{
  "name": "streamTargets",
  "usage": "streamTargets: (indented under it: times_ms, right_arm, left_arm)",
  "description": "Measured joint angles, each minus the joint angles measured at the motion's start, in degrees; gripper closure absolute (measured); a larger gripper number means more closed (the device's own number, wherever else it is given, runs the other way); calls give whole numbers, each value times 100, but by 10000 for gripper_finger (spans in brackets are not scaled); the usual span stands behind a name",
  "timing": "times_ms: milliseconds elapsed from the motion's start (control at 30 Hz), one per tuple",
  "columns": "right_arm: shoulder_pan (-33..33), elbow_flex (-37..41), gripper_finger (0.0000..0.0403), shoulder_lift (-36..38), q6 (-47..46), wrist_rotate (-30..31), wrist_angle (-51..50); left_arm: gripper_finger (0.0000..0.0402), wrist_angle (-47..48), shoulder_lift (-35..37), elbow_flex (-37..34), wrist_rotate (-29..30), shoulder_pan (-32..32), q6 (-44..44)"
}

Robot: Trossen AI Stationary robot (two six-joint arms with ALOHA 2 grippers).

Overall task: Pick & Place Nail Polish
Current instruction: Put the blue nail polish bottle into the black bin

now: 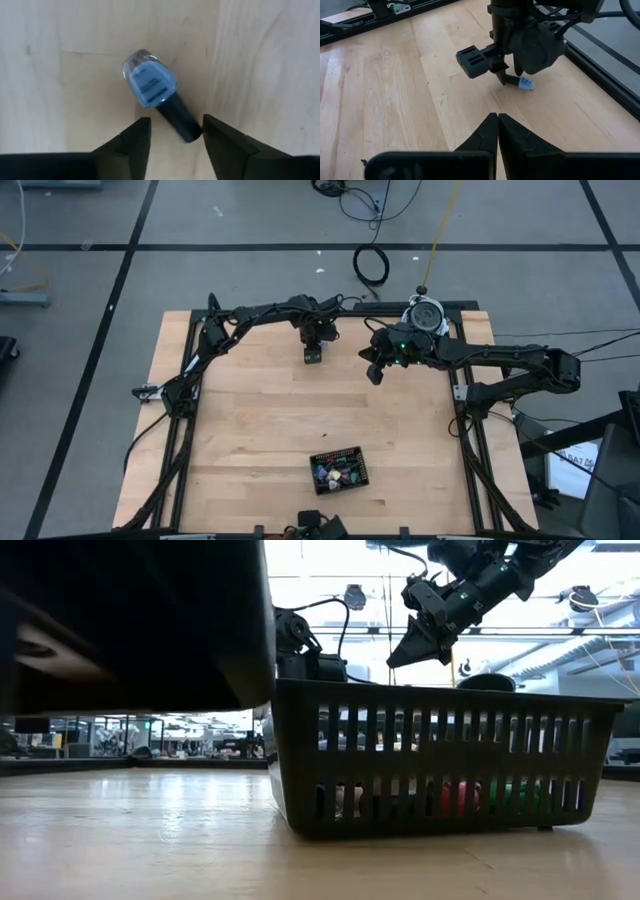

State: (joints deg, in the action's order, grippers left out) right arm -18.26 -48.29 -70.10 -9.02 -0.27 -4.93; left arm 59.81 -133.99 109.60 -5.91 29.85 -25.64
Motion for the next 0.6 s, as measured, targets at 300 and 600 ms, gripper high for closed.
streamTargets:
  times_ms: [300, 600]
  right_arm:
    - [0, 0, 399, 1, 2, 0, -2]
    - [0, 0, 399, 1, 2, 0, -1]
  left_arm:
    - [269, 100, 0, 0, 679, -118, -173]
    - [271, 583, 0, 0, 1631, -252, -513]
